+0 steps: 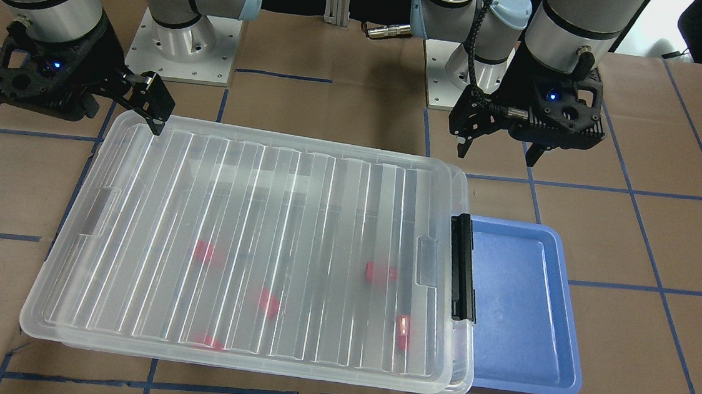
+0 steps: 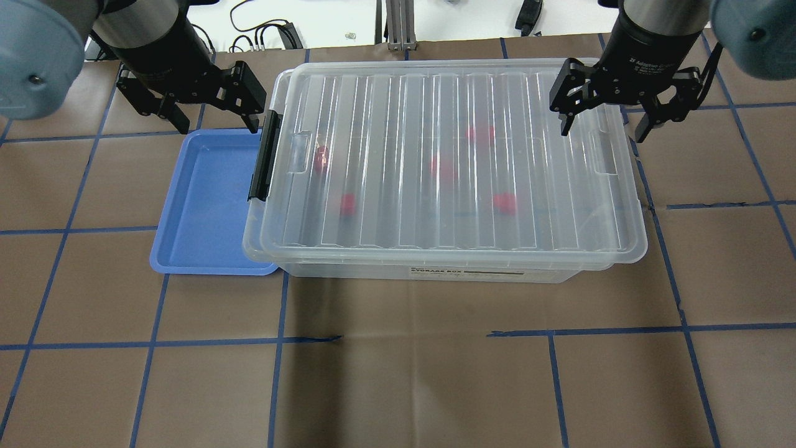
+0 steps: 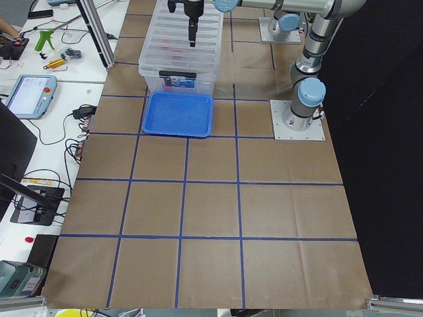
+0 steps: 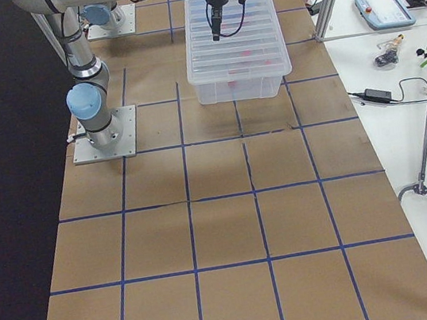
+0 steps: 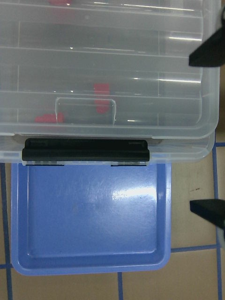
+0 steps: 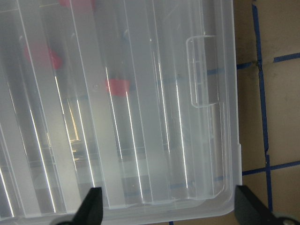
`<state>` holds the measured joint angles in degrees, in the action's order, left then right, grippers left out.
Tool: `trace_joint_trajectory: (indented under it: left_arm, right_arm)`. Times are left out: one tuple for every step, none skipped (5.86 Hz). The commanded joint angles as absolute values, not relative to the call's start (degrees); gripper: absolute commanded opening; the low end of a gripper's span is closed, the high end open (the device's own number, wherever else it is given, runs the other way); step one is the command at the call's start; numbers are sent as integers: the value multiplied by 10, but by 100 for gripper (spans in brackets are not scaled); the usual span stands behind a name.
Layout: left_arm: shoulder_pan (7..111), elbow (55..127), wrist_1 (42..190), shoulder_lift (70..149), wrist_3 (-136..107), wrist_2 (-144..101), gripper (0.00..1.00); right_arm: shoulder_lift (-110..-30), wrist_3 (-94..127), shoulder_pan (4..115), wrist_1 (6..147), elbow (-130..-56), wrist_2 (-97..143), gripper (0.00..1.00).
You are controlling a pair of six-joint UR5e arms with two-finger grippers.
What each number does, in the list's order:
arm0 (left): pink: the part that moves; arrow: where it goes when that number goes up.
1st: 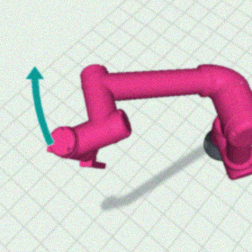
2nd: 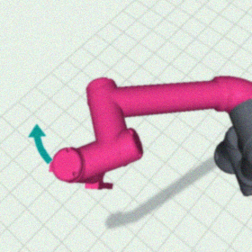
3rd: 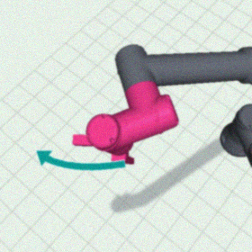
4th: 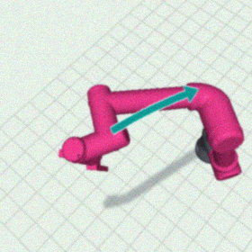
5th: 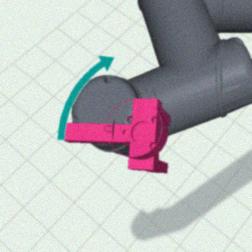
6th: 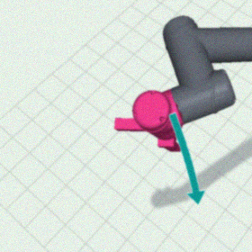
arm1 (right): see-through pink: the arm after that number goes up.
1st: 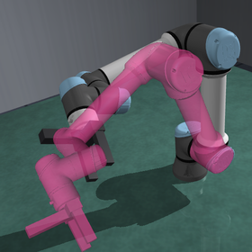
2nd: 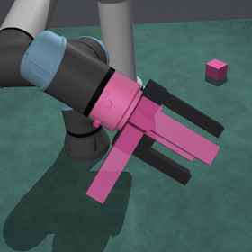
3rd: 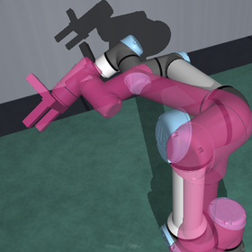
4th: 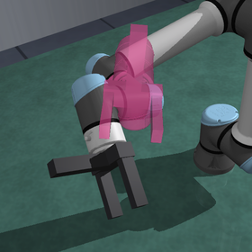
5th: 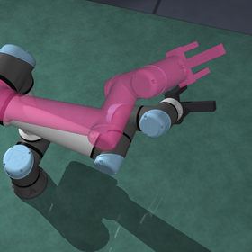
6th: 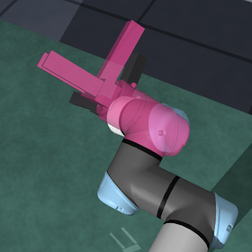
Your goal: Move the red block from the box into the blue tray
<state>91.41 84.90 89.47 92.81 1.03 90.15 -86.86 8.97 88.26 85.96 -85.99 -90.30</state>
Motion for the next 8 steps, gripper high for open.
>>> trace_joint_trajectory:
  left_arm:
    - [914, 849, 895, 928, 11, 902, 98]
    - [914, 849, 895, 928, 11, 903, 98]
    - [914, 849, 895, 928, 11, 902, 98]
    - [914, 849, 895, 928, 11, 902, 98]
    - [914, 849, 895, 928, 11, 903, 98]
    - [914, 849, 895, 928, 11, 902, 98]
    - [914, 849, 895, 928, 11, 902, 98]
    - [914, 849, 895, 928, 11, 902, 98]
  right_arm:
    - [-872, 90, 882, 860, -862, -904, 100]
    - [-874, 90, 882, 857, -865, -904, 100]
    - [-873, 88, 882, 857, -867, -904, 100]
    - [-875, 81, 879, 856, -883, -911, 100]
    - [-876, 80, 872, 860, -905, -913, 100]
    - [-877, 78, 853, 866, -910, -943, 100]
    - [-871, 23, 817, 867, -911, -967, 100]
    - [-863, -17, 780, 881, -931, -959, 100]
